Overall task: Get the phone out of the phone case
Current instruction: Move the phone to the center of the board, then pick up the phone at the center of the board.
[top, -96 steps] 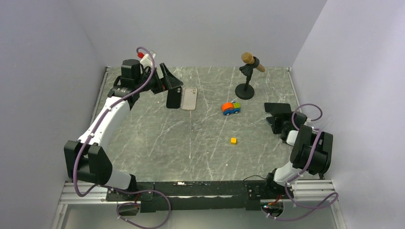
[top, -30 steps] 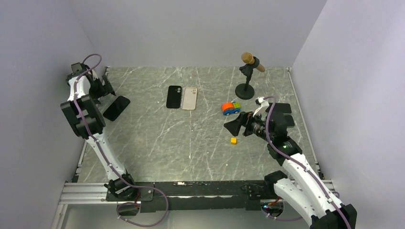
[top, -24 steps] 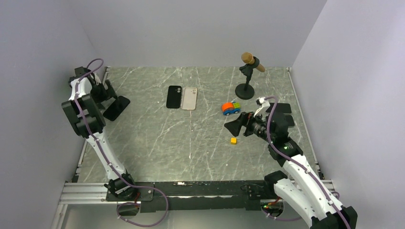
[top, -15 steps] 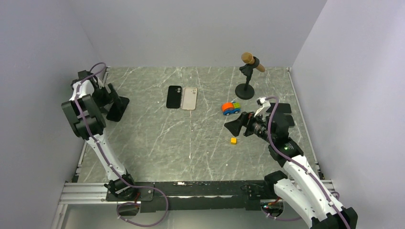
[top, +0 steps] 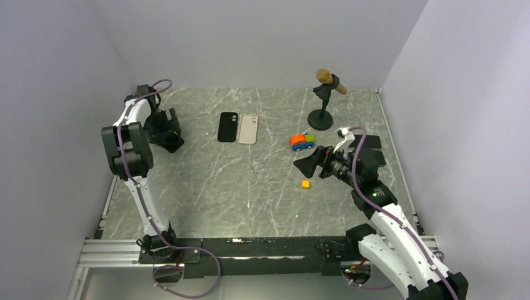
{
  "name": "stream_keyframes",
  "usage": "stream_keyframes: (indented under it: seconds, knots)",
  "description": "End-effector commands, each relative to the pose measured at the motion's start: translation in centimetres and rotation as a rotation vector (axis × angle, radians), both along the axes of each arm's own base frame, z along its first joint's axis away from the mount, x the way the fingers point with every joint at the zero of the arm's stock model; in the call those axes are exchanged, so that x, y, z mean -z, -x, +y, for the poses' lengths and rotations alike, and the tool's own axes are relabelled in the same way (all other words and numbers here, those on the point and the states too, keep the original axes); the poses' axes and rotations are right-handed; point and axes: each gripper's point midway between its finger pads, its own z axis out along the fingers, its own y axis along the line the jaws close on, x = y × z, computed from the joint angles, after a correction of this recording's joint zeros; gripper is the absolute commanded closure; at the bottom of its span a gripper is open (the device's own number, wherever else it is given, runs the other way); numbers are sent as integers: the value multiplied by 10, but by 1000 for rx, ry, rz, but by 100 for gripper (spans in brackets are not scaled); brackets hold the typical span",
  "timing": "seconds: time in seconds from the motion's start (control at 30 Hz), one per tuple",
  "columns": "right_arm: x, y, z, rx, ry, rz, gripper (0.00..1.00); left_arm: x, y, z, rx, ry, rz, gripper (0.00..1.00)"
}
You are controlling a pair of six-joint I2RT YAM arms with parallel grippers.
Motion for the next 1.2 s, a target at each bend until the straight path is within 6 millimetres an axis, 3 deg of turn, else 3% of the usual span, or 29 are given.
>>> stream_keyframes:
  seconds: [0.0,0.3,0.43,0.7,0.97,1.17]
  knots:
    - [-21,0,-1,6,-18,-64,0,-2,-6,28,-79,-112,27,1]
    - [-21,-1,0,9,-25,-64,0,-9,-34,23,-272,53,-31,1]
    - [-20,-2,-1,15,-24,-65,0,-2,-42,17,-335,113,-29,1]
    - [-18,-2,-2,20,-23,-65,0,10,-34,26,-549,50,65,1]
    - [-23,-2,-2,25,-31,-72,0,-1,-12,44,-608,-200,141,2]
    - [-24,-3,-1,23,-42,-68,1,4,-10,35,-646,-164,167,4]
